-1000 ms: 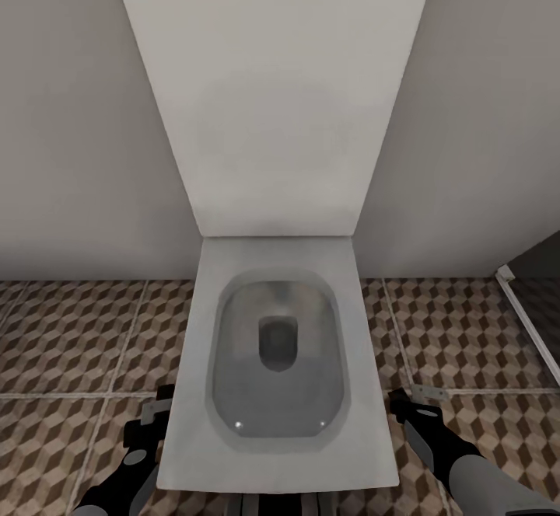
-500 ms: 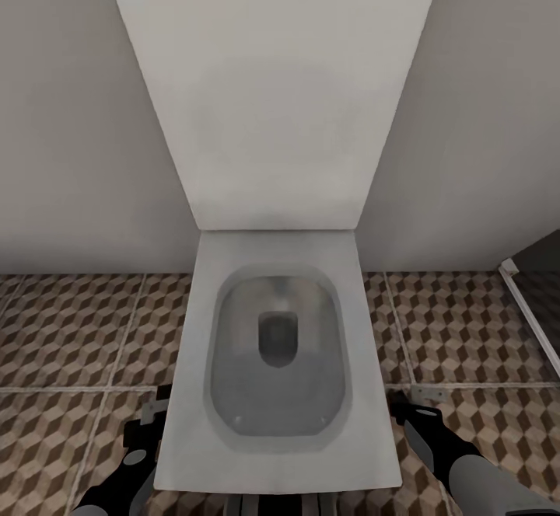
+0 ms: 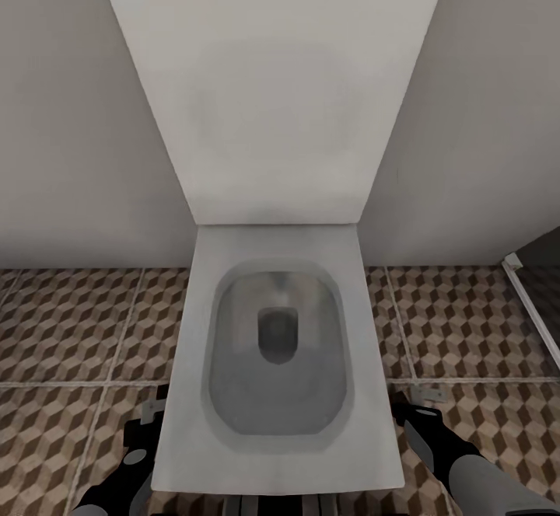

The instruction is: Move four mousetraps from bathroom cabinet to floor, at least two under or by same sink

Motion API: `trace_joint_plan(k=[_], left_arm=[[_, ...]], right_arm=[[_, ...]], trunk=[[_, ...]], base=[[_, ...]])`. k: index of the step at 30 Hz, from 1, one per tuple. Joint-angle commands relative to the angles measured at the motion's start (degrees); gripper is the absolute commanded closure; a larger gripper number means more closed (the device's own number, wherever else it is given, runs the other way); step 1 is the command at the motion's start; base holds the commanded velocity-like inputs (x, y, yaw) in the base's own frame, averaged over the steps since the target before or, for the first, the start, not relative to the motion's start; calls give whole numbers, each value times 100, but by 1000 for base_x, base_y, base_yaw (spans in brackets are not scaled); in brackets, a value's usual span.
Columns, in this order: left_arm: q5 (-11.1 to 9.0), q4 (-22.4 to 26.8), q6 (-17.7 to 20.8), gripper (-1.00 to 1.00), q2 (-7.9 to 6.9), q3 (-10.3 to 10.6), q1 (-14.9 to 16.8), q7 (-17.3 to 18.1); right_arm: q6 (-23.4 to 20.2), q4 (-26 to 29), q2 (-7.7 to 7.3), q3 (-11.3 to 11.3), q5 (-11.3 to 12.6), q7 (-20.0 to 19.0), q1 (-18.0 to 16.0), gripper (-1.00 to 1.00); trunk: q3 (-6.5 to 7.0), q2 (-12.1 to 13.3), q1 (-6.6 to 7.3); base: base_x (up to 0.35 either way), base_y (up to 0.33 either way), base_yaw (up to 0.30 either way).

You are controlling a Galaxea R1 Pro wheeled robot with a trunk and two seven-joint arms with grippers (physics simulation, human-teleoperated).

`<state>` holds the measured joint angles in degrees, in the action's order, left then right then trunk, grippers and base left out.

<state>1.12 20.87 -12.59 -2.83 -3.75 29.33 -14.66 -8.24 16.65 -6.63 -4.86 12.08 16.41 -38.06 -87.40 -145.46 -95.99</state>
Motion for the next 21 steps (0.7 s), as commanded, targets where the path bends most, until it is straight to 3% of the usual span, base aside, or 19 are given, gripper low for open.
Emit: trace_joint_plan(k=[1, 21], left_arm=[[16, -4, -17, 100, 2, -14, 2, -19], [0, -24, -185, 100, -27, -45, 4, -19]], right_arm=[[-37, 14, -5, -50, 49, 34, 1, 100], [-37, 14, -8, -58, 49, 34, 1, 100]], trunk=[[-3, -1, 1], [-3, -1, 1]], base=[[0, 0, 0], [0, 0, 0]])
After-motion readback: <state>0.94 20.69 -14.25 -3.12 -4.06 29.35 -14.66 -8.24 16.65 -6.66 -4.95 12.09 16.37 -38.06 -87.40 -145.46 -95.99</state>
